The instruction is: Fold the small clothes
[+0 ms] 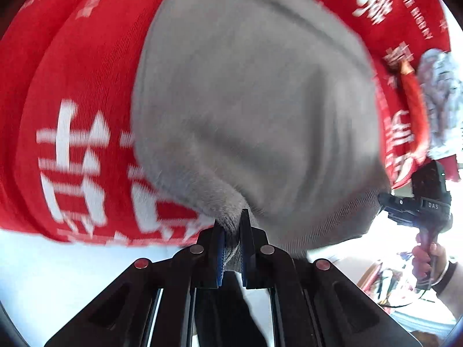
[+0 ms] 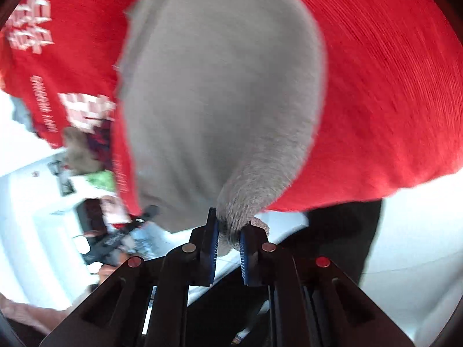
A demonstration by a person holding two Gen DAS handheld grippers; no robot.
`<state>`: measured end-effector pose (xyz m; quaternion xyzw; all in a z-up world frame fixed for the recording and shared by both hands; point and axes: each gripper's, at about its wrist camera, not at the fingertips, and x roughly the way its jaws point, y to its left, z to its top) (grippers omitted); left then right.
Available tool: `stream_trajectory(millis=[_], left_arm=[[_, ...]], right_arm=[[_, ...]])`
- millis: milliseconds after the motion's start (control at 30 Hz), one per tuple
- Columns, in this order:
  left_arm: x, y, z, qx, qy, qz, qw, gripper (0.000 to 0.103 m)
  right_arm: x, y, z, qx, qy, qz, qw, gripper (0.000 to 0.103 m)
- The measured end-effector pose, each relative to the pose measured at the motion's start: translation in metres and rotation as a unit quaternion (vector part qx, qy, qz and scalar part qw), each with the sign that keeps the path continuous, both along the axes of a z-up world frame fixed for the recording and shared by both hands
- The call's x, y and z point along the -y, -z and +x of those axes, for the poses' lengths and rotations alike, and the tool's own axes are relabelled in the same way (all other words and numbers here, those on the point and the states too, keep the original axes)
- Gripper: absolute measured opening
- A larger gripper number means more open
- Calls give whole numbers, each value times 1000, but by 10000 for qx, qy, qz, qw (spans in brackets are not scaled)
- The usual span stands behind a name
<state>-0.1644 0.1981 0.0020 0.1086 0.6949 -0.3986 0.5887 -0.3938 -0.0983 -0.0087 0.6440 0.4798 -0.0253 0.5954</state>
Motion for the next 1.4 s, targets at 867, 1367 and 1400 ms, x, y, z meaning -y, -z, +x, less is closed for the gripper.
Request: stream_trajectory(millis=[867,1367,1400], left_arm=[[119,-47,115,2006,-303,374,9785,103],[185,1,98,2363,1027,1167,9592,103],[188,5,99,2505,1075,1261,9538,103]], right_arm=[[173,-22,116,-444,116,-1314,9903,72],[125,-34,180,-753,-2443,-3454,9030,72],[124,-32,182,-846,-2492,-3554,8969,72]])
